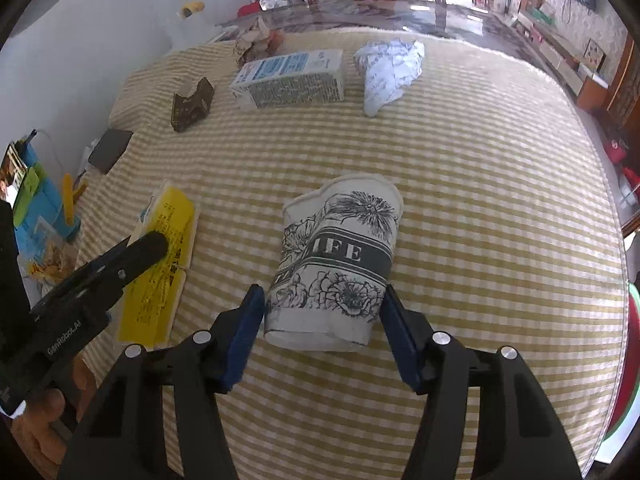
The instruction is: Collect trash
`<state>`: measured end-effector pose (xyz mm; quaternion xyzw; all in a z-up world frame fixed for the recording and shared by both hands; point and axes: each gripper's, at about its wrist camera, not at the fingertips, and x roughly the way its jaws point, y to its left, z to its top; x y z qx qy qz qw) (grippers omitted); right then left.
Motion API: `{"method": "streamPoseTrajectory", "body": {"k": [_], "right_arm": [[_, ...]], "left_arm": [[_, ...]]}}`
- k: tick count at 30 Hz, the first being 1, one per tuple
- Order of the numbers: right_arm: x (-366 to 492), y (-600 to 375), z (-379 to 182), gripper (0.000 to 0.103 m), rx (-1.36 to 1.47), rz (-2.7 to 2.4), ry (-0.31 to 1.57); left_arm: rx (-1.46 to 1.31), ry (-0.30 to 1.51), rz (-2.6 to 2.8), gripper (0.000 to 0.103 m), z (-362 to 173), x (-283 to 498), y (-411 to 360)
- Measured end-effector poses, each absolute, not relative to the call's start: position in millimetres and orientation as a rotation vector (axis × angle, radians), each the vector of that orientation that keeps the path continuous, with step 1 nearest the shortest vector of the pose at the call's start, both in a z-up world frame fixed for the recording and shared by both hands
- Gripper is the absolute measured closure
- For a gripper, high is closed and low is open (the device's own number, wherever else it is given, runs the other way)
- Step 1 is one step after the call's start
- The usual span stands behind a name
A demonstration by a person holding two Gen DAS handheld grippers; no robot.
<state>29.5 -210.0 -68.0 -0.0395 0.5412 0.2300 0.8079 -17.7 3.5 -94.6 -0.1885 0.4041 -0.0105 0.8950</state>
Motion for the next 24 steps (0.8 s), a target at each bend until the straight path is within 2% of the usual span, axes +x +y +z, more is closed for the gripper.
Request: {"method": "streamPoseTrajectory", "body": {"k": [14,24], "right_arm": [[26,-223,-58,0.047,-0.041,0.472,1.129],[8,-246,-11,0.048,0.047,0.498,1.036]], "left_arm": [[-0.402,0.833,-0.012,0.061,-95,-19,7],[-0.365,0.805,0.005,0.061,-89,-28,5]]}}
